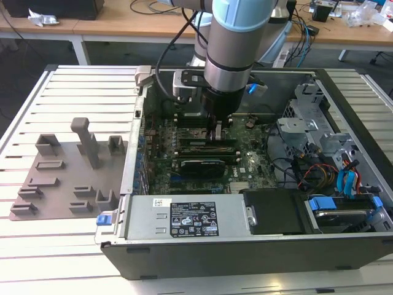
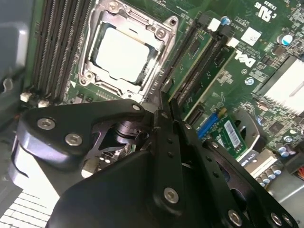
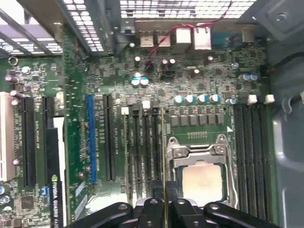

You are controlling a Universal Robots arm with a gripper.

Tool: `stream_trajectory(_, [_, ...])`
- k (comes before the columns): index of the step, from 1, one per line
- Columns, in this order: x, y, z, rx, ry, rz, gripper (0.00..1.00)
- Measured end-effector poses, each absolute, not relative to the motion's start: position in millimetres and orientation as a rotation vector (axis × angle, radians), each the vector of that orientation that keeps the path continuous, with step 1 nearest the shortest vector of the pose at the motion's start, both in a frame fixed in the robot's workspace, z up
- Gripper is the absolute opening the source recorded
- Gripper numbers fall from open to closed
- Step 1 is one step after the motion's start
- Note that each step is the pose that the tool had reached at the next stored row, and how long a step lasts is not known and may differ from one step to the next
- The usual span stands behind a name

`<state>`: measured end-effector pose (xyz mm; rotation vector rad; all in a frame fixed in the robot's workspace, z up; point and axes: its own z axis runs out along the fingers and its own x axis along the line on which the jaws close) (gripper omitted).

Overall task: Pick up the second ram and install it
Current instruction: 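Insert the second ram into the second slot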

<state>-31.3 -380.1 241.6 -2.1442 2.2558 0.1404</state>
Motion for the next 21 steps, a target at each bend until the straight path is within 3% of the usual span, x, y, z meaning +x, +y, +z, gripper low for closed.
stream_trajectory(7, [-31.1,-383.5,237.7,-2.169,2.259,0.112,0.13])
stream_trajectory(21, [-31.0,-383.0,227.2,-2.172,2.256,0.112,0.13])
